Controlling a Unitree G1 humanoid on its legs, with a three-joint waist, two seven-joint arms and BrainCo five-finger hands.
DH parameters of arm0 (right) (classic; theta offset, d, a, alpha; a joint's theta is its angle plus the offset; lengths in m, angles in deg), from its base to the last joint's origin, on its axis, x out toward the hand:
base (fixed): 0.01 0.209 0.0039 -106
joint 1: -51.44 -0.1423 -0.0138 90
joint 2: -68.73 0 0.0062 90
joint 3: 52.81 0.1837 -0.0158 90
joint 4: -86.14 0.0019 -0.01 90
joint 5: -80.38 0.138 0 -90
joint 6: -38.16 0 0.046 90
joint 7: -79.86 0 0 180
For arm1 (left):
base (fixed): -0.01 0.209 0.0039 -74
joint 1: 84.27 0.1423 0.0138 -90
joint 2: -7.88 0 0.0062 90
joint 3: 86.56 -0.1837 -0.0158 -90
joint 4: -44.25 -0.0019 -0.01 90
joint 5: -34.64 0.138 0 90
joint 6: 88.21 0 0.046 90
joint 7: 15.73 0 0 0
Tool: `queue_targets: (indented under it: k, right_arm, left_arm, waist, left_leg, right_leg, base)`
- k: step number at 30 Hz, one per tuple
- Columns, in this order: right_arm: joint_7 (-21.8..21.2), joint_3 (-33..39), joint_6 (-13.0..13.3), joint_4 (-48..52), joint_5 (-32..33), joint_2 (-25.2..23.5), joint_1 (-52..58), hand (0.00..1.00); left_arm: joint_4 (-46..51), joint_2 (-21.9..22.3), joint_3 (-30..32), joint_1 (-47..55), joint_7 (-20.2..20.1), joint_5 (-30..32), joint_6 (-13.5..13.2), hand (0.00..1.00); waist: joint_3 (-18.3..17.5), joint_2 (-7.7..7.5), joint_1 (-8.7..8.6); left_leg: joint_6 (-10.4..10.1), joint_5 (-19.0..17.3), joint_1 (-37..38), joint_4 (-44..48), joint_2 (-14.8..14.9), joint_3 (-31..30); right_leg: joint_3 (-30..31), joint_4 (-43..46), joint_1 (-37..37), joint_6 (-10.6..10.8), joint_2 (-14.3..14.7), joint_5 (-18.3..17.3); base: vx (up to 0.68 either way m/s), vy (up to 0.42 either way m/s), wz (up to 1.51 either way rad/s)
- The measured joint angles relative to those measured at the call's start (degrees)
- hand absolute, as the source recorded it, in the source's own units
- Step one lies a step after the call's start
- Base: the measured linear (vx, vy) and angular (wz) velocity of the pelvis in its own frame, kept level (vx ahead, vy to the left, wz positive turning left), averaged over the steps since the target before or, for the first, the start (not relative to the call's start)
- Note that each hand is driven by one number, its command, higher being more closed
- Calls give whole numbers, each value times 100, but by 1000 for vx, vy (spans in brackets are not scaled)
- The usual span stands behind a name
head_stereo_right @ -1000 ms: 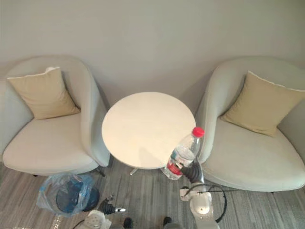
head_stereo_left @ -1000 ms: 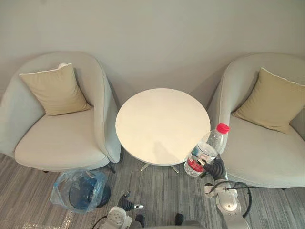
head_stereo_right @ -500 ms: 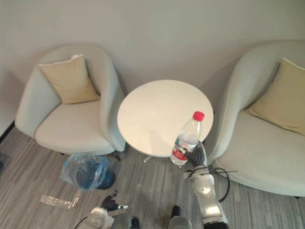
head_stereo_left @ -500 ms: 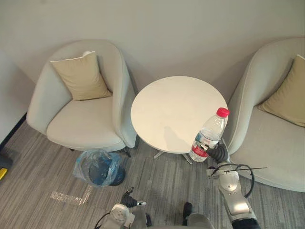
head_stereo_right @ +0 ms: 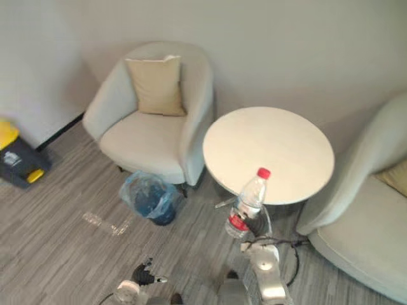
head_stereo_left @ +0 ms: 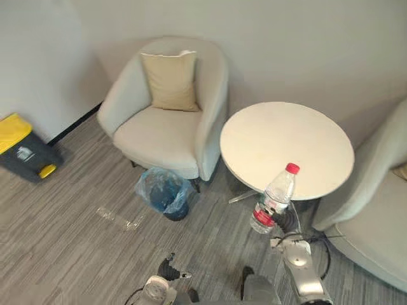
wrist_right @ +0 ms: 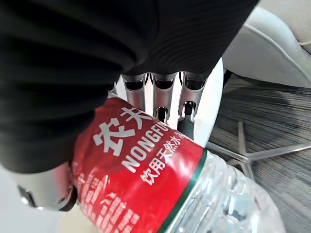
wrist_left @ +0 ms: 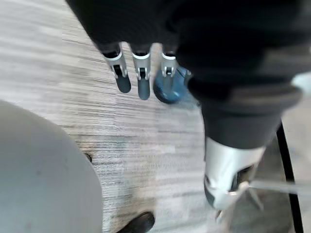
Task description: Gather rubbish on tea table into small bin, then transfer packed bag to large trash can.
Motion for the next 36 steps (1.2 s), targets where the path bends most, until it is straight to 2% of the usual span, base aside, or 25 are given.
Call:
queue_targets:
  k: [2, 5, 7, 9, 10, 12, 15, 16, 17, 18, 19, 20, 21, 23, 25, 27, 28, 29, 30, 31, 32, 33, 34, 35, 36]
  right_arm:
    - [0, 35, -11, 0, 0, 39, 96, 100]
    - [-21, 44, -59, 0, 3, 34, 235, 100]
    - [-48, 36, -58, 14, 8, -4, 266, 100]
    - [-68, -8, -48, 126, 18, -163, 284, 100]
    - [-67, -8, -48, 128, 19, -177, 273, 100]
    - [-95, -90, -41, 323, 26, -254, 339, 100]
    - [-92, -86, -6, 362, 25, -299, 382, 100]
    - [-78, -51, -9, 312, 25, -346, 291, 100]
    - [-61, -40, -20, 269, 25, -343, 272, 100]
    - [5, -7, -25, 230, 25, -274, 272, 100]
    - [17, -19, -30, 120, 24, -226, 229, 100]
    - [21, -35, -48, 53, 24, -225, 214, 100]
    - [15, -125, -76, 27, 16, -220, 207, 100]
    - [8, -226, -76, 27, 2, -213, 190, 100]
    - [-2, -276, -76, 26, -7, -215, 153, 100]
    - [-35, -306, -77, 25, -83, -219, 117, 100]
    - [-55, -321, -80, 21, -155, -215, 122, 100]
    - [-69, -359, -81, 8, -197, -213, 123, 100]
    - [-101, -474, -81, -13, -207, -209, 123, 100]
    - [-124, -515, -81, -14, -207, -209, 120, 100]
    - [-153, -617, -73, -46, -212, -207, 68, 100]
    - [-177, -691, -71, -239, -211, -168, -62, 100]
    - [-188, -698, -71, -313, -212, -158, -113, 100]
    - [-196, -692, -75, -493, -211, -156, -234, 100]
    - [-197, -686, -75, -555, -206, -156, -256, 100]
  left_arm:
    - [-34, 2, 3, -28, -13, -2, 0, 0]
    - [-30, 0, 15, -60, -12, -6, 0, 0]
    - [-21, 0, 16, -61, -9, -3, 0, 0]
    - [218, 68, 230, 23, -3, -73, -1, 0]
    - [292, 83, 265, 30, 7, -110, 0, 0]
    - [420, 100, 336, 61, 65, -129, 3, 0]
    - [463, 82, 355, 65, 106, -217, 11, 0]
    - [503, 53, 423, 41, 104, -221, 9, 0]
    - [518, 49, 446, 39, 106, -240, 3, 0]
    - [511, 73, 430, 48, 112, -257, -1, 0]
    - [502, 77, 448, 32, 110, -281, -2, 0]
    - [498, 64, 437, 26, 115, -279, 5, 0]
    - [505, -19, 430, -10, 112, -280, -24, 0]
    - [494, -33, 430, -29, 113, -275, -12, 0]
    - [452, -33, 425, -40, 114, -275, -5, 0]
    - [334, -74, 275, -66, 110, -271, 4, 0]
    - [287, -121, 156, -68, 107, -271, 2, 0]
    - [277, -142, 87, -63, 106, -270, 6, 0]
    - [242, -177, 36, -65, 109, -269, 16, 0]
    - [226, -191, 25, -65, 110, -271, 26, 0]
    - [162, -238, 1, -83, 110, -265, 54, 0]
    - [115, -236, 3, -86, 110, -266, 79, 0]
    - [101, -233, 4, -87, 109, -267, 80, 0]
    - [60, -236, 4, -105, 109, -266, 76, 0]
    - [10, -273, 6, -112, 101, -265, 73, 0]
  waist:
    - [1, -16, -45]
    - [-27, -39, -2]
    - [-30, -41, 1]
    - [-29, -54, 111]
    - [-24, -62, 144]
    - [-2, -84, 271]
    - [36, -198, 332]
    - [104, -201, 357]
    - [134, -185, 377]
    - [134, -66, 397]
    - [172, -66, 408]
    - [169, -94, 407]
    - [218, -203, 419]
    - [208, -225, 435]
    - [202, -230, 433]
    - [200, -256, 395]
    - [209, -271, 372]
    - [216, -292, 346]
    - [190, -340, 297]
    - [182, -341, 292]
    - [169, -366, 295]
    - [159, -328, 248]
    - [154, -311, 248]
    - [173, -273, 246]
    - [142, -321, 244]
  left_leg:
    - [9, 115, -189, -8, -95, -357]
    - [-40, 209, -337, 123, -189, -827]
    - [-67, 186, -412, 338, -148, -734]
    - [-91, -34, -798, 1221, -17, -165]
    - [-84, -53, -905, 1442, 22, -7]
    - [-77, -58, -1210, 2166, 230, 759]
    - [-76, -57, -1254, 2261, 225, 948]
    - [77, -290, -1403, 2417, 224, 954]
    - [109, -356, -1433, 2250, 250, 915]
    - [40, -108, -1408, 1508, 376, 768]
    - [68, 133, -1270, 1312, 393, 868]
    - [71, 130, -1197, 1233, 346, 921]
    - [117, -10, -1151, 1247, 226, 1015]
    - [248, -175, -1180, 1410, 208, 1205]
    - [287, -334, -1112, 1468, 183, 1348]
    - [366, -476, -725, 1203, 47, 1554]
    - [385, -476, -486, 1038, -13, 1601]
    - [426, -458, -272, 942, -30, 1622]
    - [455, -485, -27, 847, -27, 1654]
    - [455, -486, 42, 797, -27, 1672]
    - [456, -476, 241, 615, -12, 1679]
    - [445, -462, 384, 538, 122, 1683]
    - [445, -462, 424, 516, 174, 1676]
    - [416, -446, 529, 441, 293, 1638]
    - [370, -431, 559, 426, 284, 1551]
  right_leg:
    - [64, 97, -18, -51, 54, -149]
    - [-304, 212, 150, -291, -28, -200]
    - [-445, 88, 418, -323, -34, -174]
    - [-619, -46, 667, -348, -30, -189]
    - [-667, -50, 696, -361, -27, -197]
    - [-824, -205, 1034, -478, -46, -264]
    - [-854, -532, 1289, -572, -90, -351]
    - [-878, -646, 1366, -532, -112, -326]
    - [-872, -633, 1372, -530, -124, -333]
    - [-842, -579, 1367, -403, -91, -411]
    - [-738, -503, 1371, -318, -120, -487]
    - [-668, -483, 1374, -318, -152, -506]
    - [-463, -562, 1364, -264, -262, -507]
    - [-261, -528, 1335, -223, -332, -493]
    - [-69, -324, 1243, -189, -393, -509]
    - [290, 988, 693, -10, -499, -472]
    - [405, 1701, 435, 213, -516, -298]
    - [467, 2256, 210, 269, -509, -105]
    - [428, 2799, 17, 172, -500, -160]
    - [394, 2901, -61, 114, -496, -249]
    - [176, 2939, -274, -87, -446, -526]
    - [-81, 2547, -419, -266, -268, -672]
    - [-163, 2367, -457, -295, -189, -690]
    - [-347, 1706, -566, -391, -2, -643]
    - [-386, 685, -584, -453, 142, -132]
  base:
    - [103, -92, 123]
    - [155, -77, 114]
    - [227, -12, 102]
    - [127, 56, 75]
    - [90, 4, 49]
    - [80, 15, 53]
    - [51, 40, 37]
    - [6, 45, 24]
    - [31, 130, 13]
    - [38, 140, -10]
    - [56, 168, -17]
    - [78, 200, -30]
    - [87, 188, -27]
    - [127, 162, -42]
    - [122, 146, -49]
    - [180, 200, -50]
    - [201, 151, -25]
    - [219, 85, -13]
    - [231, 62, -9]
    - [240, 14, -10]
    - [242, -30, -8]
    - [245, -51, -6]
    - [258, -80, 2]
    - [252, -97, 14]
    - [255, -104, 19]
